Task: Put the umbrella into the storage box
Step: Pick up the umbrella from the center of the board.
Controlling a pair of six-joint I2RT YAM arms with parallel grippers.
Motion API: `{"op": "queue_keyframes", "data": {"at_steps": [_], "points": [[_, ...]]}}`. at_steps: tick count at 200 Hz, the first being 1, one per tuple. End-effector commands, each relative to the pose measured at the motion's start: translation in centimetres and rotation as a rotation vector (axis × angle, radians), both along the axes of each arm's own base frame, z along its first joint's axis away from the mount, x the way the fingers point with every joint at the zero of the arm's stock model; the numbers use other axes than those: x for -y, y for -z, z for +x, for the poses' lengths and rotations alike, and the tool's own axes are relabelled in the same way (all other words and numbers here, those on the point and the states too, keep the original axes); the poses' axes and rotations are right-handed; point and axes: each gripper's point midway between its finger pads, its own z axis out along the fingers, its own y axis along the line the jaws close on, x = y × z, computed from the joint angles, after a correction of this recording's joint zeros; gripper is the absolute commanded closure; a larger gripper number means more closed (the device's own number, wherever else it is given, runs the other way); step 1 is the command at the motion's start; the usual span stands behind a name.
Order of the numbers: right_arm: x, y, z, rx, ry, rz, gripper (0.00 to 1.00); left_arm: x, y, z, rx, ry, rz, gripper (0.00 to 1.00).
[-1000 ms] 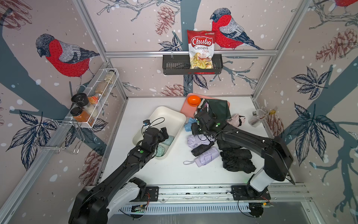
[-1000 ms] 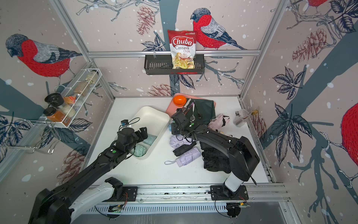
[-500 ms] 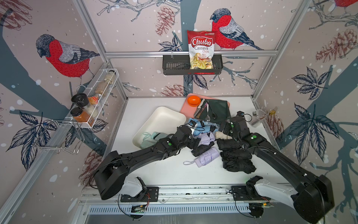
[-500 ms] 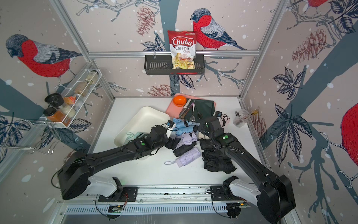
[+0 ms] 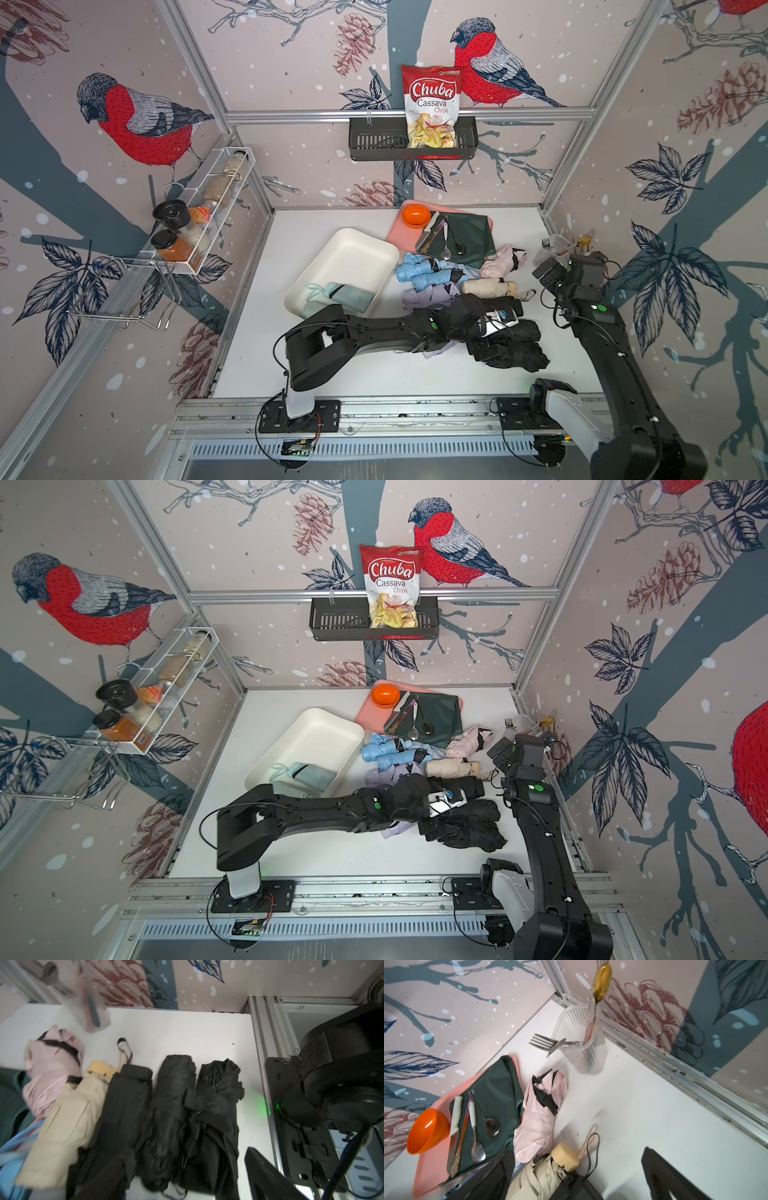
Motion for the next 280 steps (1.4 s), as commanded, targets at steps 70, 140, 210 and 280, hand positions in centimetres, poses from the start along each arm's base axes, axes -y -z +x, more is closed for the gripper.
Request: {"op": "queue_keyframes", "data": {"at_steps": [70, 140, 210, 280], "points": [[0.4, 0.1, -0.6, 0.02, -0.087, 0.063, 0.0, 4.5, 6.5, -2.1, 0.136, 0.21, 0.17, 0.21], [0.4, 0.2, -0.3, 0.021, -0.088, 0.073, 0.0, 2.8, 10.0, -3.0, 0.107, 0.253, 0.271, 0.42], [-0.1, 0.0, -0.2, 0.029, -0.109, 0.092, 0.0, 1.1, 10.5, -4.4, 0.061, 0.31, 0.327, 0.32], [-0.5, -0.2, -0.1, 0.048, -0.131, 0.1, 0.0, 1.7, 12.3, -3.4, 0.081, 0.282, 0.373, 0.34]]}}
